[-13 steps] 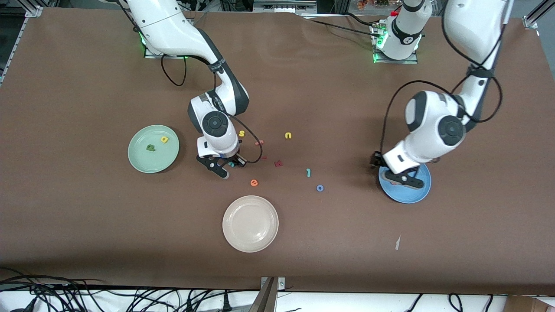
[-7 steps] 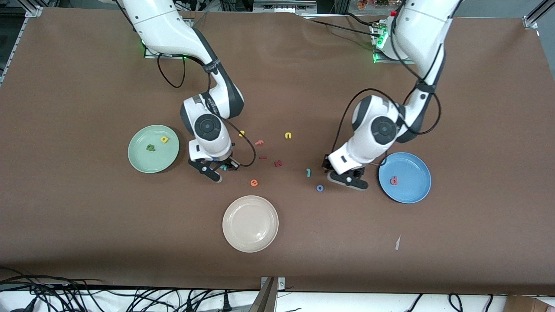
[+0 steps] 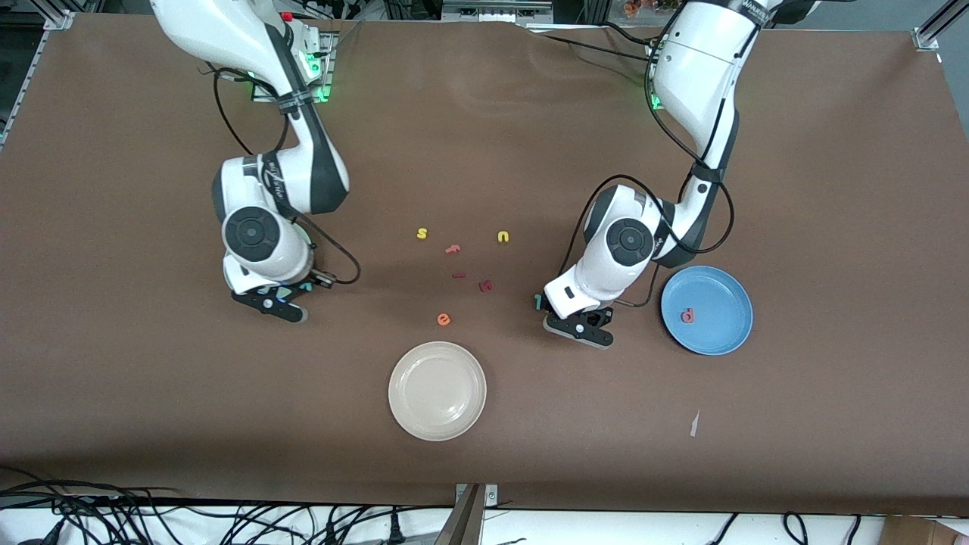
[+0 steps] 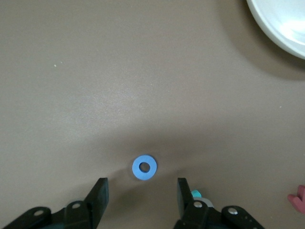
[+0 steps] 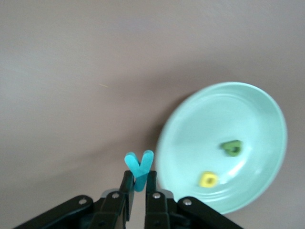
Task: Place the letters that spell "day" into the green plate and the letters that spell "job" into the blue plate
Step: 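Grasp the cyan y with the right gripper while the left gripper approaches, then drop the right gripper's y on the green plate while the left gripper grasps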
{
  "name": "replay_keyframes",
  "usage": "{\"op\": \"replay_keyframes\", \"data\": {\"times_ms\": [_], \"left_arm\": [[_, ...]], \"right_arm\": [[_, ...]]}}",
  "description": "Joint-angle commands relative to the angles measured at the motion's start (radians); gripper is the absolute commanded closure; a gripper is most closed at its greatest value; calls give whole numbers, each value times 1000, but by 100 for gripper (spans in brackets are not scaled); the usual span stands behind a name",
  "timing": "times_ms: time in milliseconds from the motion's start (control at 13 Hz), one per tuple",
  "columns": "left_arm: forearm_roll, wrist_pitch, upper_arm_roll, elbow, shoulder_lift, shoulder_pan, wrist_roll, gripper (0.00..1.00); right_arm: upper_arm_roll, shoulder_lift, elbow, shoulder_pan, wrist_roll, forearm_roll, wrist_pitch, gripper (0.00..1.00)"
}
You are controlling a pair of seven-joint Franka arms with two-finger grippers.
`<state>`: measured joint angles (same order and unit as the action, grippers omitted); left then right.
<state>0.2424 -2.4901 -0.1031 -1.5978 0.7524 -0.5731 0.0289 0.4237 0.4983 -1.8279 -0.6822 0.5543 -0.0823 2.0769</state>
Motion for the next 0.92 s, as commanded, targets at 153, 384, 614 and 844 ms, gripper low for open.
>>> {"op": "replay_keyframes", "data": {"times_ms": [153,384,614,844], "left_arm": [[5,-23,-32,42,64,-50,-12,33],[5,-42,-40,42,81,-56,-14,33],[3,-47,-46,42,87,-56,-15,35],[5,-47,-49,42,87,-56,-15,38]], "right_arm": [[43,-90,-269,-8,-139,-16,204,100],[44,-80,-300,4,-140,-16,264,83],[44,-75,-281,10,-143,-14,261,0],[44,-87,-207,15,-151,-14,186,0]]}}
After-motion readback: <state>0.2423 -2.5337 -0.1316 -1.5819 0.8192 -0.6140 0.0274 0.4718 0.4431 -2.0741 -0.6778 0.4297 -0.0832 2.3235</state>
